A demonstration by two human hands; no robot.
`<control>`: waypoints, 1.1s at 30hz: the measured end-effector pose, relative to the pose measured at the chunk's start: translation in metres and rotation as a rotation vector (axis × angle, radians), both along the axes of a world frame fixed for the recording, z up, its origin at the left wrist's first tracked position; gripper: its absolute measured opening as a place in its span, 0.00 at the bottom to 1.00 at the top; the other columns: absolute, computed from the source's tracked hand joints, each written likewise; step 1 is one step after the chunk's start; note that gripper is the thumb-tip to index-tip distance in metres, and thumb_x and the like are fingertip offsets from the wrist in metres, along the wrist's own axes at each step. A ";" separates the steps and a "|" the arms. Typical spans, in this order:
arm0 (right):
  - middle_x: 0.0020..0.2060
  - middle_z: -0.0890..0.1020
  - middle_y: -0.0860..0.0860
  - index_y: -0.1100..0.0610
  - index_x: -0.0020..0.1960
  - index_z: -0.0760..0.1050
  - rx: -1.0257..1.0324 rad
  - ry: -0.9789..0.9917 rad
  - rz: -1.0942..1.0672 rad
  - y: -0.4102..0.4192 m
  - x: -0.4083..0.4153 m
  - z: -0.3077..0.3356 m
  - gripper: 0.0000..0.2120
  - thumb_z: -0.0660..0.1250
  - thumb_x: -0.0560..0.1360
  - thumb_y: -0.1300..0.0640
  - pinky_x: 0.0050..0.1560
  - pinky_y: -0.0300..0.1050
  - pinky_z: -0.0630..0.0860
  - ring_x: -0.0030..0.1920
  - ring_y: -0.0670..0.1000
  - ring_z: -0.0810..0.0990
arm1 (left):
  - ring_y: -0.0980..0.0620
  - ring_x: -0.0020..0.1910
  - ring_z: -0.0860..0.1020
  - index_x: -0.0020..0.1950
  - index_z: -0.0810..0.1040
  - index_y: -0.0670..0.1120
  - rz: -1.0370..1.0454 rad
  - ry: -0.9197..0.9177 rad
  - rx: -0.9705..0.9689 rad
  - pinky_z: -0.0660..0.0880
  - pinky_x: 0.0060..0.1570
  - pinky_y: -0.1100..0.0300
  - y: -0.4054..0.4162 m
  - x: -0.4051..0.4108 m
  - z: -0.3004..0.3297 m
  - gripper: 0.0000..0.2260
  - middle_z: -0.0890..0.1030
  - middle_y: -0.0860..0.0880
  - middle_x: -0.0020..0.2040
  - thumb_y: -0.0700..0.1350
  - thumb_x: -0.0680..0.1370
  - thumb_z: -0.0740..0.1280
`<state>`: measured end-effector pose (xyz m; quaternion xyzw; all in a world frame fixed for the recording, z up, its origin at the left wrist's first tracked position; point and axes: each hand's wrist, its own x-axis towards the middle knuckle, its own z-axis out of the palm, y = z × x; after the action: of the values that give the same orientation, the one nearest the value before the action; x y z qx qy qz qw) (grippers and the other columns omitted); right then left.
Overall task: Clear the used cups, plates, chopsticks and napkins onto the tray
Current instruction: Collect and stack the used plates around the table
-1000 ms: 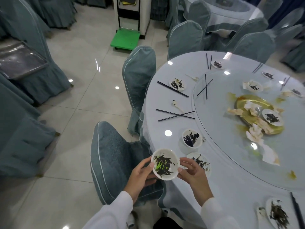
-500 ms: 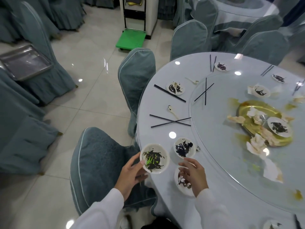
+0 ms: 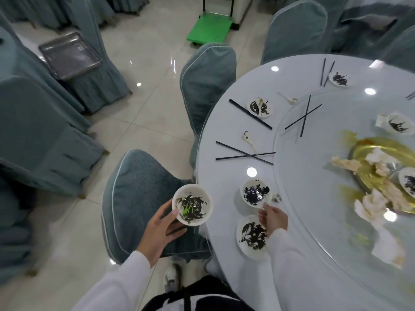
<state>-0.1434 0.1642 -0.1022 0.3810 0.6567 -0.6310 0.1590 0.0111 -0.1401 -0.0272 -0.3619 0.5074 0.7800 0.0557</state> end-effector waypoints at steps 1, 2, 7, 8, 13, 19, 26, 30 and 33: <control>0.42 0.85 0.60 0.68 0.56 0.81 0.016 0.001 0.013 -0.002 -0.001 0.000 0.09 0.71 0.82 0.61 0.39 0.44 0.82 0.34 0.53 0.81 | 0.42 0.59 0.86 0.68 0.81 0.58 0.005 -0.001 -0.005 0.83 0.59 0.42 -0.001 0.003 0.000 0.16 0.87 0.45 0.60 0.49 0.80 0.71; 0.42 0.85 0.60 0.67 0.56 0.81 0.026 0.008 0.025 -0.004 -0.002 0.002 0.08 0.71 0.82 0.62 0.38 0.44 0.81 0.35 0.52 0.81 | 0.42 0.59 0.86 0.68 0.81 0.59 0.010 -0.001 -0.011 0.83 0.59 0.42 -0.002 0.006 0.000 0.17 0.87 0.45 0.60 0.50 0.79 0.72; 0.49 0.87 0.58 0.62 0.54 0.78 0.083 0.074 0.088 -0.017 0.003 0.017 0.04 0.67 0.82 0.62 0.38 0.46 0.77 0.38 0.54 0.84 | 0.44 0.59 0.86 0.69 0.80 0.59 0.012 0.017 -0.016 0.82 0.60 0.42 -0.009 0.013 0.004 0.15 0.87 0.47 0.60 0.48 0.83 0.69; 0.48 0.87 0.58 0.62 0.53 0.77 0.072 0.093 0.091 -0.021 0.007 0.021 0.03 0.67 0.82 0.61 0.37 0.46 0.76 0.37 0.54 0.84 | 0.44 0.59 0.86 0.69 0.80 0.59 0.008 0.020 -0.016 0.82 0.61 0.42 -0.011 0.014 0.006 0.15 0.87 0.47 0.60 0.49 0.83 0.69; 0.41 0.86 0.54 0.59 0.51 0.72 -0.026 0.198 0.125 -0.048 0.033 0.051 0.05 0.68 0.83 0.60 0.31 0.42 0.72 0.30 0.48 0.81 | 0.47 0.57 0.86 0.65 0.81 0.63 -0.029 0.058 -0.002 0.84 0.54 0.50 -0.022 0.022 0.015 0.13 0.87 0.48 0.59 0.50 0.82 0.70; 0.41 0.87 0.58 0.56 0.53 0.71 -0.091 0.329 0.261 -0.078 0.077 0.092 0.08 0.71 0.81 0.60 0.28 0.39 0.70 0.31 0.49 0.77 | 0.48 0.57 0.86 0.67 0.79 0.64 -0.108 0.086 0.003 0.84 0.52 0.52 -0.026 0.028 0.013 0.15 0.87 0.50 0.58 0.49 0.83 0.70; 0.38 0.83 0.53 0.52 0.58 0.79 0.027 0.379 0.328 -0.091 0.138 0.111 0.07 0.71 0.81 0.58 0.30 0.39 0.71 0.32 0.51 0.78 | 0.48 0.59 0.85 0.69 0.79 0.66 -0.287 0.148 0.040 0.84 0.56 0.53 -0.016 0.041 0.010 0.15 0.87 0.48 0.60 0.52 0.83 0.69; 0.39 0.83 0.53 0.52 0.58 0.82 0.100 0.391 0.293 -0.088 0.167 0.115 0.06 0.71 0.82 0.58 0.30 0.39 0.71 0.31 0.50 0.77 | 0.47 0.61 0.85 0.74 0.75 0.62 -0.391 0.157 0.056 0.82 0.62 0.47 -0.009 0.051 0.008 0.18 0.86 0.48 0.61 0.52 0.84 0.68; 0.40 0.85 0.52 0.49 0.58 0.83 0.144 0.412 0.238 -0.085 0.189 0.115 0.07 0.71 0.82 0.57 0.30 0.40 0.72 0.31 0.48 0.77 | 0.47 0.62 0.85 0.75 0.74 0.61 -0.447 0.166 0.077 0.82 0.61 0.48 -0.006 0.058 0.005 0.18 0.86 0.49 0.63 0.53 0.84 0.67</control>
<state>0.0452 0.0797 0.0125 0.1748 0.7588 -0.6238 0.0673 0.0689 -0.1460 -0.0218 -0.1728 0.5479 0.7940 0.1988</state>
